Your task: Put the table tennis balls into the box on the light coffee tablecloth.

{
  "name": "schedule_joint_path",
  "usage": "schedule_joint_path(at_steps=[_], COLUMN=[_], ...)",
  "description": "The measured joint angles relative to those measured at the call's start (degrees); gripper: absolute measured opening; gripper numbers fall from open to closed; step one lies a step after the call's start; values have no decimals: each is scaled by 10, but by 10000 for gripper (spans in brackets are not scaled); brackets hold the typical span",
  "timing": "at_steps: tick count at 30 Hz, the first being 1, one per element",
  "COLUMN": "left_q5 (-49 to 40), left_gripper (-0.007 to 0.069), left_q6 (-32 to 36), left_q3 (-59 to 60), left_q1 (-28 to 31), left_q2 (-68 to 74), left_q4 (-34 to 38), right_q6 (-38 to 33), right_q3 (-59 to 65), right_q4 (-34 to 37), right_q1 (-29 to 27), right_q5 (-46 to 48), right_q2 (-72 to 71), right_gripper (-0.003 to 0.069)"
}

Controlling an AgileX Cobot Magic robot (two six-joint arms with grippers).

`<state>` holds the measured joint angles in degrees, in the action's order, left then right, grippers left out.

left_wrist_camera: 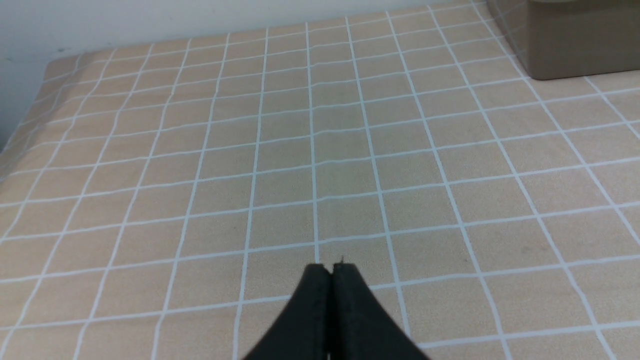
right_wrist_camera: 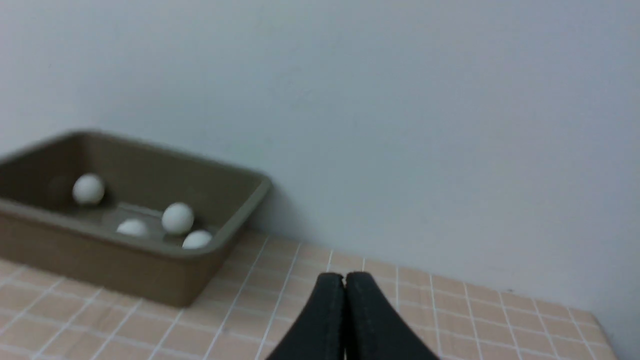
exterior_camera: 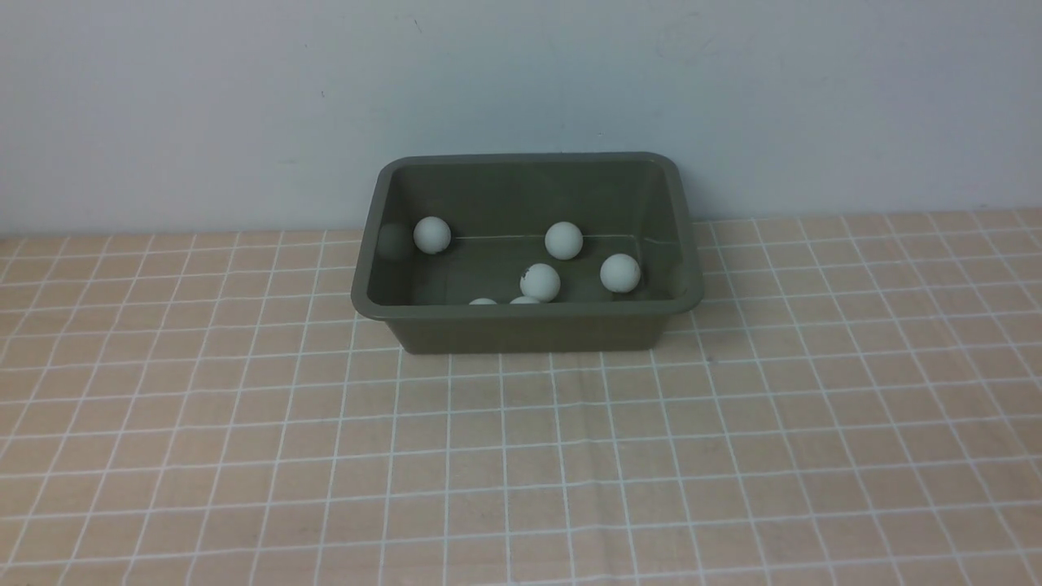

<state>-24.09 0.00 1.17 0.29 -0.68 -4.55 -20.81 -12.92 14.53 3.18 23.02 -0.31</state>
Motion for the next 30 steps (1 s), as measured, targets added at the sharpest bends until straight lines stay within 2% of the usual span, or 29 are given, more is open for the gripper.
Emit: schedule_joint_path(at_steps=[8,15,30], left_q5=[0,0,0], left_gripper=[-69,-69,-69], left_q6=[0,0,0], left_q3=[0,0,0], left_q1=[0,0,0], left_q2=[0,0,0], left_q4=[1,1,1], right_q6=[2,1,-1], right_q3=[75,135,143], right_q4=[15,0,-5], right_q1=[3,7,7], right_q5=[-15,-19,-4], right_q2=[-3,-3,-3], right_gripper=[-16,-16,-16])
